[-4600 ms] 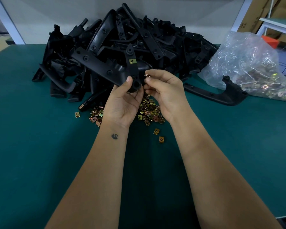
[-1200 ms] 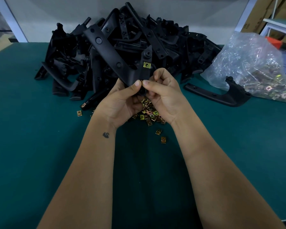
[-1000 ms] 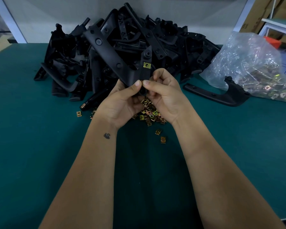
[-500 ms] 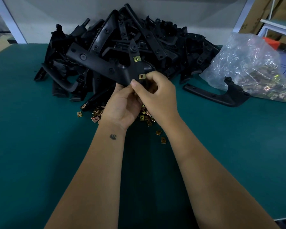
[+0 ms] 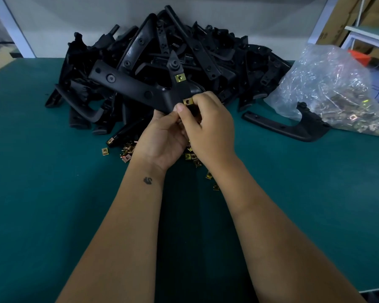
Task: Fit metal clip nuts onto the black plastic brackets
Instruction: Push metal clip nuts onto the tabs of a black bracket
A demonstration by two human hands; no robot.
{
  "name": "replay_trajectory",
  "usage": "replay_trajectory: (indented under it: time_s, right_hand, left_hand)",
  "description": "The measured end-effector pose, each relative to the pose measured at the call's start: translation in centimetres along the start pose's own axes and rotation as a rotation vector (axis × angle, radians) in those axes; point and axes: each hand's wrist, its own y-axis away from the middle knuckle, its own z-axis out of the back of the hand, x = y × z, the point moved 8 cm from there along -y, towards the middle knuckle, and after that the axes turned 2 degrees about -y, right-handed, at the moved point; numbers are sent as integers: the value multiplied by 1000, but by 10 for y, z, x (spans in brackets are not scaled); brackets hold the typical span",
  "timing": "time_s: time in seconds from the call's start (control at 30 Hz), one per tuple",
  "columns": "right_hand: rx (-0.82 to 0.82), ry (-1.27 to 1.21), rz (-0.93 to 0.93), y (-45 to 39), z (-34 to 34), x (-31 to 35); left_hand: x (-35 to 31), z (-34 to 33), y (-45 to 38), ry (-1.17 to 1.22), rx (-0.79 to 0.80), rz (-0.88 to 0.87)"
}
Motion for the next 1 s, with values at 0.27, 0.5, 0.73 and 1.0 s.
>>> replay_trajectory:
  time_s: [0.27,0.5,0.73,1.0]
  right_hand:
    - [32,-41,-110,0,0,-14]
    - [-85,-59,-199,-3,12,-25]
    - [-174,-58,-231,-2,23,-28]
    - [-187,-194,-276,-3,26,-28]
  left_hand:
    - [-3,-2,1,2,12,-42]
    - [6,-10,2,-148,41,31]
    - [10,-11,2,-335,44,63]
    - [6,-6,-3,-406,-44,-35]
